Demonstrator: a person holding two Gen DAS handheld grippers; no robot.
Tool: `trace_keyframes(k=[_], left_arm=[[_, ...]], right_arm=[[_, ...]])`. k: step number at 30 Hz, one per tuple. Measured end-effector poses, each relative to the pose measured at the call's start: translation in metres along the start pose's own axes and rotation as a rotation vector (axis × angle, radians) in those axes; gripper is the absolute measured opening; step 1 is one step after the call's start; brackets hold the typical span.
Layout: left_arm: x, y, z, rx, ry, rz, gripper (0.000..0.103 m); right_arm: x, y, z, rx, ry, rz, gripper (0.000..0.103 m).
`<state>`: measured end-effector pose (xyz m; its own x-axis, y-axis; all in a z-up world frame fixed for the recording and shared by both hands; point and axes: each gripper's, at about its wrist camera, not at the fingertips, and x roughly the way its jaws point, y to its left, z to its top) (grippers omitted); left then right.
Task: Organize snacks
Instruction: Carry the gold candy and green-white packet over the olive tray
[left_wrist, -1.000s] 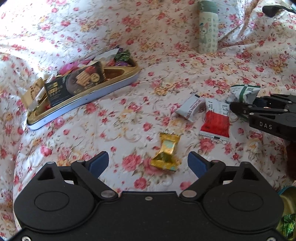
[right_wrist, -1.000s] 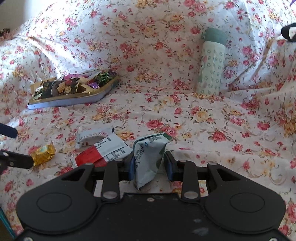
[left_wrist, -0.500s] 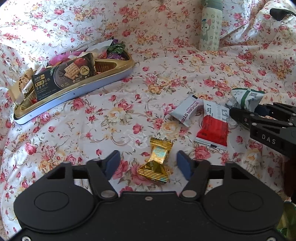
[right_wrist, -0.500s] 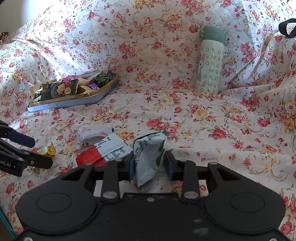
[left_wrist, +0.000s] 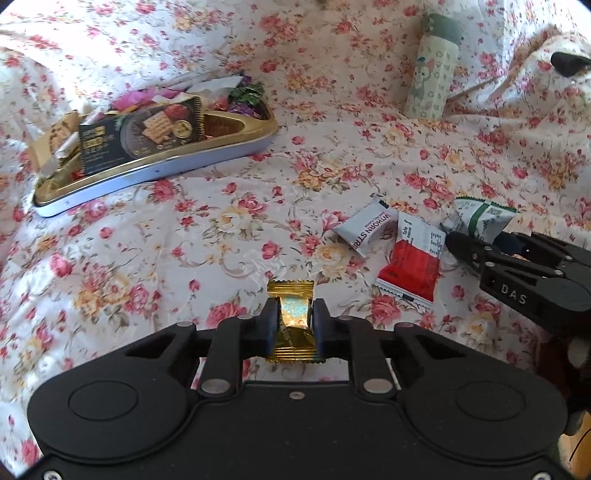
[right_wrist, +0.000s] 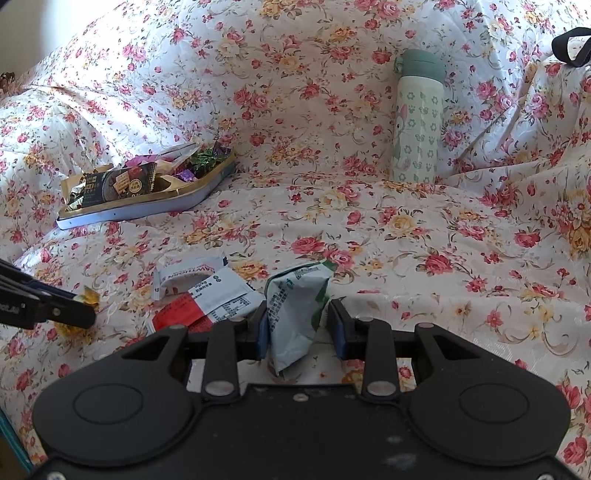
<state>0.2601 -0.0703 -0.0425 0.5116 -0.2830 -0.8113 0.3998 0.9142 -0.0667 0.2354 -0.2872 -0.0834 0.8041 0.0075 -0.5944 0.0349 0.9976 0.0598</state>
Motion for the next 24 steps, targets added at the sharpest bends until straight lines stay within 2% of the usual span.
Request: trace_keyframes(k=[11, 16, 24], left_arm=[[-0.052, -0.002, -0.025, -0.07, -0.037, 0.003, 0.026], [-0.072, -0.005, -0.044, -0.073, -0.056, 0.04, 0.026], [-0.085, -0.005, -0.08, -0.12, -0.012, 0.029, 0.026]], right_arm=[[0.0, 0.0, 0.0, 0.009, -0.001, 0.002, 0.034], [0.0, 0.0, 0.0, 0.006, 0.0, -0.001, 0.034], [0.0, 0.002, 0.0, -0.01, 0.001, -0.012, 0.034]])
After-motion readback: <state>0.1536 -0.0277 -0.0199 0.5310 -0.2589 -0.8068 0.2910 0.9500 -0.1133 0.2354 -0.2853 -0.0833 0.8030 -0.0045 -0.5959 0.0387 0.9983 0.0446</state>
